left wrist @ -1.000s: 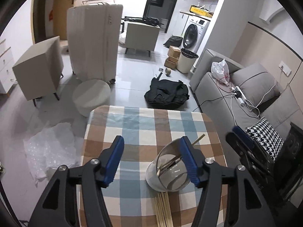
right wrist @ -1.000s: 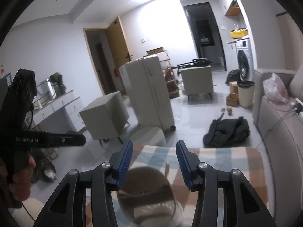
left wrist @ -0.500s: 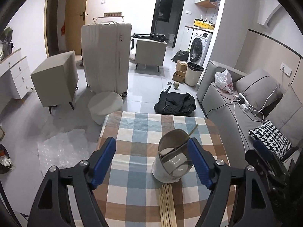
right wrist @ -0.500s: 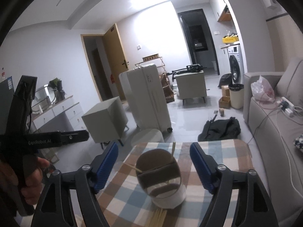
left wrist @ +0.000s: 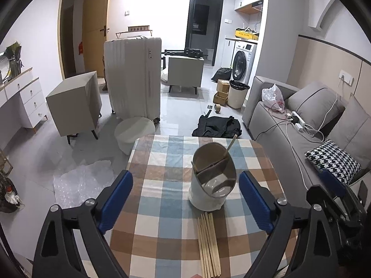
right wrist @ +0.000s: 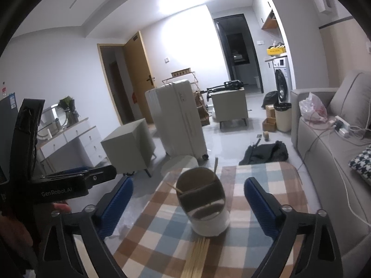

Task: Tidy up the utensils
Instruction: 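Lower both chopsticks into the white holder and open both tools, then lower the right tool onto the chopstick bundle and close on a chopstick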

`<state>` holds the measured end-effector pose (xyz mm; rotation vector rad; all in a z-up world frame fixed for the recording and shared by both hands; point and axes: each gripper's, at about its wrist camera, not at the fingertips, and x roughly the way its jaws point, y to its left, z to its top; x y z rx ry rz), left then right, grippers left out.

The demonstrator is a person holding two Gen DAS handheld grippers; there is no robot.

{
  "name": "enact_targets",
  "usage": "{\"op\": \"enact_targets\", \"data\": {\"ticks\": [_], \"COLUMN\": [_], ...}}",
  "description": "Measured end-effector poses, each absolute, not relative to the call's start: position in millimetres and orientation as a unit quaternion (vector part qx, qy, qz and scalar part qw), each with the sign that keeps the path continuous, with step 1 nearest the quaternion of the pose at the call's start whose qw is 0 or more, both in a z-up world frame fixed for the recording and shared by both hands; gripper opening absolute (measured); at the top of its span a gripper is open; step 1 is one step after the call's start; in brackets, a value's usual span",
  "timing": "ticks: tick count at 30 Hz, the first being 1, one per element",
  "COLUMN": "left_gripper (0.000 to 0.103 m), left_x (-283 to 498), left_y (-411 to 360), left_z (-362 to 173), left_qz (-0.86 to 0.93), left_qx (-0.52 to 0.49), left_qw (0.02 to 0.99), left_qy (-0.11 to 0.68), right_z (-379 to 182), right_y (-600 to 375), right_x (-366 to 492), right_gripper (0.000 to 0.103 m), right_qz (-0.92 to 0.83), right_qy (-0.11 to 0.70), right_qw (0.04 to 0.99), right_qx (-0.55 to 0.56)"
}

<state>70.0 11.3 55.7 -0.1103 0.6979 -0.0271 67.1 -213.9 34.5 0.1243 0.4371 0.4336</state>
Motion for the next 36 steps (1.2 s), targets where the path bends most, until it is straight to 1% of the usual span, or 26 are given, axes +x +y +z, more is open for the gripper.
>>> {"op": "enact_targets", "data": {"ticks": [12, 19, 22, 25, 27, 29, 33, 35, 36], "left_gripper": [0.090, 0.090, 0.090, 0.090, 0.090, 0.090, 0.090, 0.090, 0.090], "left_x": [60, 60, 63, 71, 78, 82, 91, 93, 95], "left_y": [4, -3, 0, 9, 17, 25, 35, 39, 39], "left_z": [5, -34, -51, -67, -75, -81, -96, -102, -105], "left_qz": [-0.021, -0.024, -0.020, -0.008, 0.003, 0.013, 0.024, 0.030, 0.028], "left_qx": [-0.067, -0.053, -0.043, -0.047, -0.056, -0.069, -0.100, -0.110, -0.114], "left_qw": [0.922, 0.905, 0.898, 0.885, 0.876, 0.868, 0.846, 0.835, 0.832], "left_qy": [0.380, 0.421, 0.437, 0.464, 0.479, 0.491, 0.523, 0.538, 0.542], "right_z": [-20, -59, -77, -95, -108, -120, -144, -153, -156], "right_y": [-221, -216, -215, -213, -212, -210, -201, -196, -194], "right_x": [47, 62, 73, 88, 97, 105, 124, 133, 137], "right_gripper": [0.100, 0.099, 0.095, 0.086, 0.084, 0.075, 0.065, 0.056, 0.055], "right_qz": [0.187, 0.176, 0.171, 0.162, 0.158, 0.156, 0.156, 0.157, 0.159], "right_qy": [0.274, 0.342, 0.374, 0.409, 0.433, 0.456, 0.504, 0.515, 0.519], "right_qw": [0.943, 0.923, 0.911, 0.897, 0.887, 0.876, 0.849, 0.843, 0.840], "right_qx": [0.036, 0.018, 0.025, 0.022, 0.021, 0.018, 0.009, 0.004, 0.003]}}
